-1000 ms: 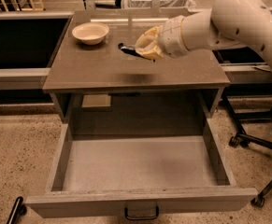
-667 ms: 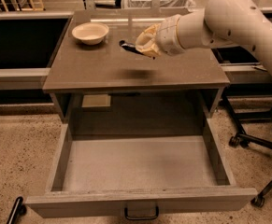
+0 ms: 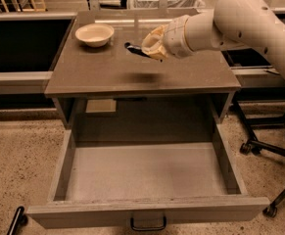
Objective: Pick rxbar blueberry from top drawer and place on counter
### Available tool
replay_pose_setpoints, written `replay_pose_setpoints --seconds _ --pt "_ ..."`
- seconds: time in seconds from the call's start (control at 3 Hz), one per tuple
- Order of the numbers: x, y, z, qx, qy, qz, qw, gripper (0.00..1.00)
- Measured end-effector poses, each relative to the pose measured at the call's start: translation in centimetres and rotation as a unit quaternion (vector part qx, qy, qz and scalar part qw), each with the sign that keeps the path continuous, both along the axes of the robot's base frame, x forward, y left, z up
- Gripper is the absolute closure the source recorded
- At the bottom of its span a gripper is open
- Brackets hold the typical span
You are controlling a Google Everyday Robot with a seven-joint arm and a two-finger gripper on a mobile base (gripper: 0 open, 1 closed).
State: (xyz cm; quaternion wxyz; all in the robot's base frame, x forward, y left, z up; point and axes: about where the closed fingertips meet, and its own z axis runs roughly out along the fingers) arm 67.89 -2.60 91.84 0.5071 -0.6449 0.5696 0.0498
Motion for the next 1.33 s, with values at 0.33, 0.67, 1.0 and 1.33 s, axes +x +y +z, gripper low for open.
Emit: replay_pose_setpoints --seconds 0.33,0.67,1.0,1.33 --pt "0.00 0.00 0.00 0.000 0.000 0.000 1.0000 0.35" --pt "0.00 0.00 0.00 0.000 0.000 0.000 1.0000 0.11" --pt "-0.08 0.02 -0.10 -0.002 0.002 0.002 1.0000 0.00" --pt "-0.32 0.04 -0.38 -0.007 0.006 0.009 0.9999 0.00"
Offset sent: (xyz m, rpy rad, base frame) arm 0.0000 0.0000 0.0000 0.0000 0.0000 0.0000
